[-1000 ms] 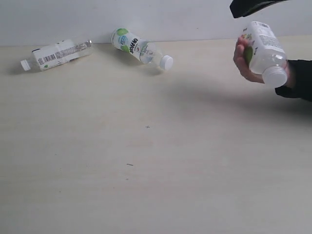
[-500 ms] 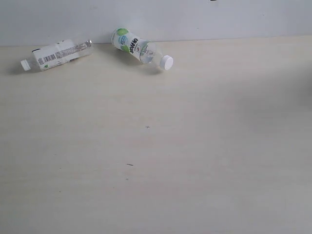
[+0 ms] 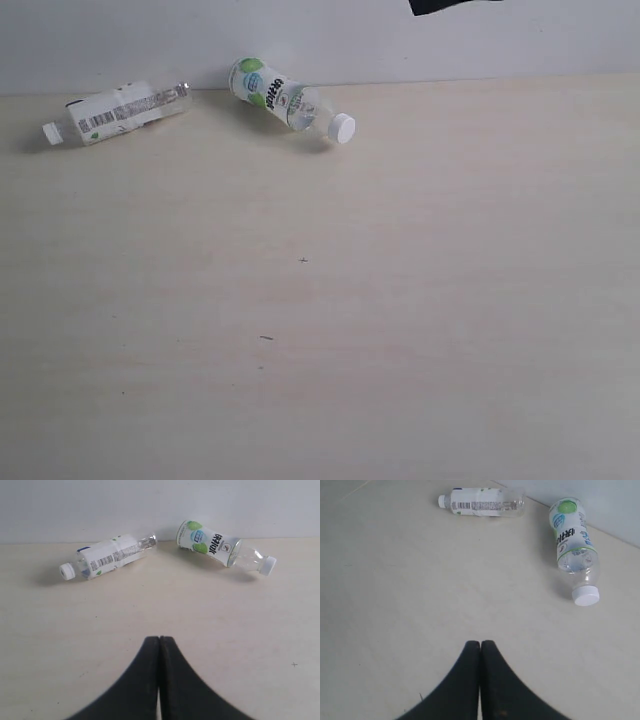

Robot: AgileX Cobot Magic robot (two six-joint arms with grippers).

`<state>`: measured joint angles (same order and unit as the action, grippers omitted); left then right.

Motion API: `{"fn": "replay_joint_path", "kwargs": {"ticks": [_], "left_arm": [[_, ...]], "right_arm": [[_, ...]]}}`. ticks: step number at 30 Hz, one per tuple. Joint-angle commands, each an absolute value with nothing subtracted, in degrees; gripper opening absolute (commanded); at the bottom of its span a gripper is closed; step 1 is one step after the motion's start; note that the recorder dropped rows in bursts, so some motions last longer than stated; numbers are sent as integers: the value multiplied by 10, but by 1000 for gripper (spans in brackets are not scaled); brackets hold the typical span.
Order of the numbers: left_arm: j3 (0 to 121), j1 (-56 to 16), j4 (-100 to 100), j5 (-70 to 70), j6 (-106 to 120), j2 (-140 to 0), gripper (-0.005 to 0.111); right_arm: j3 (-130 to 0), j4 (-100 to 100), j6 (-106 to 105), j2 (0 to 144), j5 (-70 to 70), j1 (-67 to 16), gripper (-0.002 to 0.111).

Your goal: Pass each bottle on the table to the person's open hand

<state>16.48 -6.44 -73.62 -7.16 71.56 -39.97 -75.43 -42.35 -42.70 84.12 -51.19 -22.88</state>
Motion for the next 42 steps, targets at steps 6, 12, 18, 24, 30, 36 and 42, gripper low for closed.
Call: {"fn": "replay_joint_path", "kwargs": {"ticks": [6, 12, 18, 24, 30, 36, 42], "left_arm": [[162, -63, -738, -74, 717, -397, 0], [162, -63, -738, -74, 717, -397, 0], [162, -63, -738, -74, 718, -397, 0], [162, -63, -738, -74, 718, -397, 0], [162, -63, -738, -74, 718, -397, 0], [162, -63, -738, -74, 718, -397, 0], [162, -63, -738, -74, 718, -397, 0]], "right_arm": [[-752, -434, -453, 840, -503, -226, 0], [-752, -434, -453, 840, -500, -226, 0], [-752, -434, -453, 840, -497, -226, 0], [-752, -434, -453, 840, -495, -226, 0], [-752, -434, -453, 840, -494, -226, 0], [-752, -436, -453, 840, -494, -226, 0], [-752, -436, -453, 840, -494, -226, 0]]}}
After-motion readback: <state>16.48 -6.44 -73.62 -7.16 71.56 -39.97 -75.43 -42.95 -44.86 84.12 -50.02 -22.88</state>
